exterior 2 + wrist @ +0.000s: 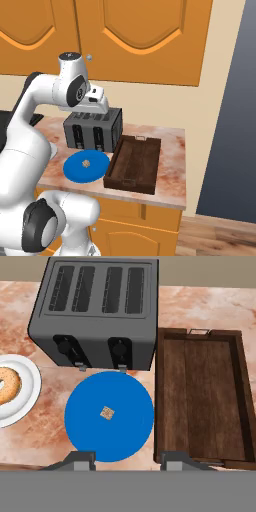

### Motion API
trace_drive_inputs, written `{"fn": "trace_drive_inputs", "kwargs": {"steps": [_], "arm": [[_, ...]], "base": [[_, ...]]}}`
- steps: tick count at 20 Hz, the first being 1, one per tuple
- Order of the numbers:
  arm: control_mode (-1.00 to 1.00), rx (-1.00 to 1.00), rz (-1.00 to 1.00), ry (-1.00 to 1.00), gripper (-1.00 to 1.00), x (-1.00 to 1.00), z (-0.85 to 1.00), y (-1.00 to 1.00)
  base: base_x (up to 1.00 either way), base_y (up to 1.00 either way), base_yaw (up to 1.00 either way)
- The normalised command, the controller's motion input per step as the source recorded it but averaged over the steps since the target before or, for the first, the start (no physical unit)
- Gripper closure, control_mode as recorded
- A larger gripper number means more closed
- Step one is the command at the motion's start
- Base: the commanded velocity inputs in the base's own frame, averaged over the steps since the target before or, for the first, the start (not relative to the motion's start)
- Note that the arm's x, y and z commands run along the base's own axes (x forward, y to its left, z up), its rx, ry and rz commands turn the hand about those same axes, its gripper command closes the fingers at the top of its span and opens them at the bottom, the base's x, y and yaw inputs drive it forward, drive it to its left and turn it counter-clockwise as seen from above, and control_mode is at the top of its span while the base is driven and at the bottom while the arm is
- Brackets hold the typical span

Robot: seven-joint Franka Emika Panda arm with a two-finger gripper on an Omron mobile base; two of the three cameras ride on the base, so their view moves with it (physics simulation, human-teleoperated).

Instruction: Move the dessert items from the plates to the tray.

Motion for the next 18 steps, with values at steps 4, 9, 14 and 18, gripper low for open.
{"fn": "trace_drive_inputs", "kwargs": {"steps": [4, 9, 14, 18], "arm": [[-1.00, 0.00, 0.00, 0.04, -1.00, 0.00, 0.00, 0.00], [-1.00, 0.02, -0.13, 0.06, -1.00, 0.00, -0.46, 0.01], [-1.00, 0.01, -0.16, 0.19, -1.00, 0.00, -0.41, 0.07], [-1.00, 0.01, -0.14, 0.14, -1.00, 0.05, -0.41, 0.07]], "base": [[0.00, 0.00, 0.00], [0.00, 0.00, 0.00], [0.00, 0.00, 0.00], [0.00, 0.00, 0.00]]}}
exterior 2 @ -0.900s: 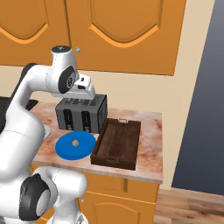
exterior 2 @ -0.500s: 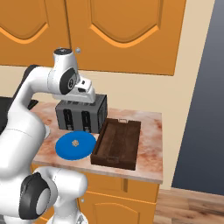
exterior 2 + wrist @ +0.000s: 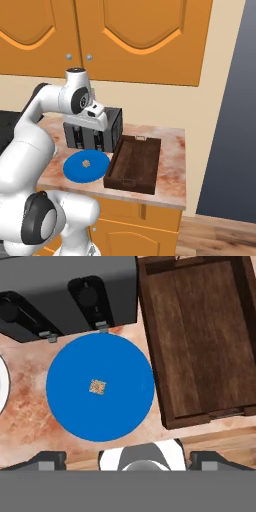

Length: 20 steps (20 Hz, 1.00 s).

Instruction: Move the dessert items from the plates to the tray.

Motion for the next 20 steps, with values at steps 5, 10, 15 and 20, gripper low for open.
{"fn": "trace_drive_inputs", "kwargs": {"steps": [5, 10, 15, 20], "arm": [[-1.00, 0.00, -0.15, 0.02, -1.00, 0.05, -0.26, 0.21], [-1.00, 0.00, -0.04, 0.04, -1.00, 0.02, -0.32, 0.09], [-1.00, 0.00, 0.00, 0.02, -1.00, 0.04, -0.37, 0.02], [-1.00, 0.00, 0.00, 0.03, -1.00, 0.08, -0.39, 0.07]], "base": [[0.00, 0.00, 0.00], [0.00, 0.00, 0.00], [0.00, 0.00, 0.00], [0.00, 0.00, 0.00]]}}
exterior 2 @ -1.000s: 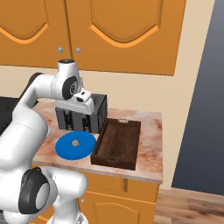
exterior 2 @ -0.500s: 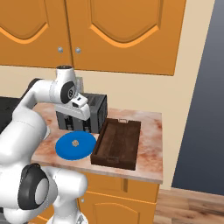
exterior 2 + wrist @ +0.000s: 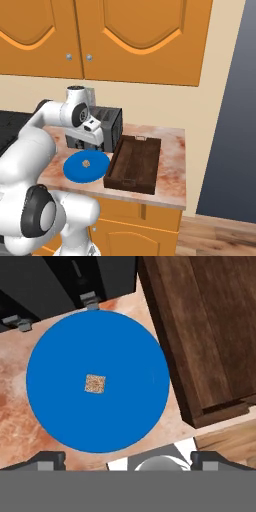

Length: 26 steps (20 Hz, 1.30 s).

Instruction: Move the dessert items from the plates to the tray.

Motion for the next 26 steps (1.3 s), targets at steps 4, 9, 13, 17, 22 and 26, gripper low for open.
{"fn": "trace_drive_inputs", "kwargs": {"steps": [4, 9, 13, 17, 22, 26], "arm": [[-1.00, 0.00, 0.00, 0.06, -1.00, 0.14, -0.37, 0.12], [-1.00, 0.01, -0.04, 0.09, -1.00, 0.17, -0.35, 0.20], [-1.00, 0.01, -0.12, 0.02, -1.00, 0.21, -0.38, 0.26], [-1.00, 0.02, -0.12, 0.00, -1.00, 0.18, -0.32, 0.10], [-1.00, 0.01, -0.08, 0.00, -1.00, 0.12, -0.22, 0.01], [-1.00, 0.00, -0.03, 0.00, -1.00, 0.03, -0.25, 0.00]], "base": [[0.00, 0.00, 0.00], [0.00, 0.00, 0.00], [0.00, 0.00, 0.00], [0.00, 0.00, 0.00], [0.00, 0.00, 0.00], [0.00, 0.00, 0.00]]}}
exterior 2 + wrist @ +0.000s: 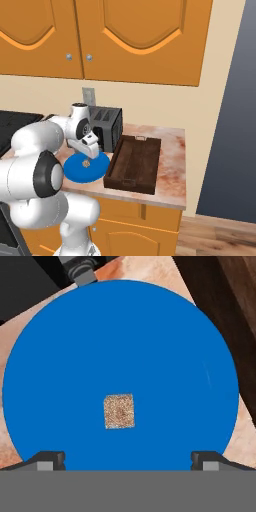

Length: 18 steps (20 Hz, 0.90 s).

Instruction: Move the dessert items from the plates to the tray.

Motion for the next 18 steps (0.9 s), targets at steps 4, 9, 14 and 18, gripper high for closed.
{"fn": "trace_drive_inputs", "kwargs": {"steps": [4, 9, 14, 18], "arm": [[-1.00, 0.00, 0.00, 0.00, -1.00, 0.04, -0.25, 0.00], [-1.00, 0.00, 0.00, 0.04, -1.00, 0.05, -0.16, 0.00], [-1.00, 0.00, 0.00, 0.04, -1.00, 0.14, -0.20, 0.00], [-1.00, 0.00, 0.00, 0.00, -1.00, 0.22, -0.17, 0.00]], "base": [[0.00, 0.00, 0.00], [0.00, 0.00, 0.00], [0.00, 0.00, 0.00], [0.00, 0.00, 0.00]]}}
